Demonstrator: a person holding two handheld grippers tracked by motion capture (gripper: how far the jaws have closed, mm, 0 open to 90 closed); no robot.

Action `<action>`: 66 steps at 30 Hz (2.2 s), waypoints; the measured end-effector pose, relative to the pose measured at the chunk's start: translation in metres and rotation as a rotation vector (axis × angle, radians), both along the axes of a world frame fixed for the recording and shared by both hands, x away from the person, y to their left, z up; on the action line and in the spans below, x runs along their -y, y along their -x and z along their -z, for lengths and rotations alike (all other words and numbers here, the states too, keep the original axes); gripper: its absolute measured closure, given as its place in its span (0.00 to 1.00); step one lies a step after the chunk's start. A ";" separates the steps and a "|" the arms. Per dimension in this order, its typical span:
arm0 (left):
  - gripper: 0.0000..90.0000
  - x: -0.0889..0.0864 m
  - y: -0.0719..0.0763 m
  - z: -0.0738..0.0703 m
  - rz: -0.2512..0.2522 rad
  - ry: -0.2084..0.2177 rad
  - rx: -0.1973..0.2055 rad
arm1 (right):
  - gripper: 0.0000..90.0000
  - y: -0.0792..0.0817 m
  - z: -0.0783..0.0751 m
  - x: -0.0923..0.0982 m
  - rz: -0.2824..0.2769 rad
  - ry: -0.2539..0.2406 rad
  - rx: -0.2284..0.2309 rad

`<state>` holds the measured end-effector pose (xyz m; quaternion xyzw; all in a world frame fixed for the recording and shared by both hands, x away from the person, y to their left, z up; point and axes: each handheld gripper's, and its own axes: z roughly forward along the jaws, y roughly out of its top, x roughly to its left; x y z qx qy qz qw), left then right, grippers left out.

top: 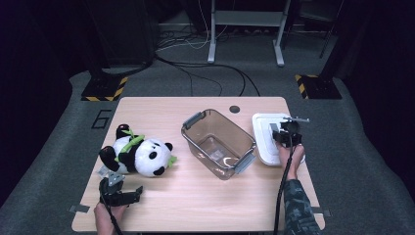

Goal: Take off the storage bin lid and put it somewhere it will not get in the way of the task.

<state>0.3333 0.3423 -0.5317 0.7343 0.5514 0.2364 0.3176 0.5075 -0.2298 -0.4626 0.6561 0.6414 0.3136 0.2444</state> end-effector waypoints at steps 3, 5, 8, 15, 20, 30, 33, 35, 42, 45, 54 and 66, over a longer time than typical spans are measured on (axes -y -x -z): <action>0.03 0.000 0.000 0.000 0.000 0.000 0.000 | 0.74 -0.002 0.007 0.000 0.011 -0.002 -0.005; 0.03 0.000 0.000 0.000 0.000 0.000 0.000 | 0.74 -0.002 0.009 0.000 0.012 0.001 -0.008; 0.03 0.000 0.000 0.000 0.000 0.000 0.000 | 0.74 -0.005 0.015 0.001 0.026 -0.021 -0.021; 0.03 0.000 0.000 0.000 0.000 0.000 0.000 | 0.74 -0.009 0.025 0.000 0.039 -0.018 -0.038; 0.03 0.000 0.000 0.000 0.000 0.000 0.000 | 0.74 -0.012 0.030 -0.002 0.036 0.007 -0.045; 0.03 0.000 0.000 0.000 0.000 0.000 0.000 | 0.56 -0.009 0.033 0.000 0.011 0.012 -0.028; 0.03 0.000 0.000 0.000 0.000 0.000 0.000 | 0.39 -0.002 0.024 0.000 -0.018 0.006 -0.015; 0.03 0.000 0.000 0.000 0.000 0.000 0.000 | 0.35 0.000 0.021 0.000 -0.039 0.005 -0.013; 0.03 0.000 0.000 0.000 0.001 0.000 0.000 | 0.14 0.023 0.008 -0.004 -0.139 -0.044 0.013; 0.03 0.000 0.000 0.000 0.001 0.000 0.000 | 0.07 0.036 0.006 -0.006 -0.187 -0.039 0.030; 0.03 0.000 0.000 0.000 0.008 0.001 0.002 | 0.00 0.090 0.007 -0.012 -0.283 -0.023 0.074; 0.00 0.001 0.000 0.000 0.028 -0.002 -0.012 | 0.00 0.147 0.054 -0.011 -0.337 0.018 0.032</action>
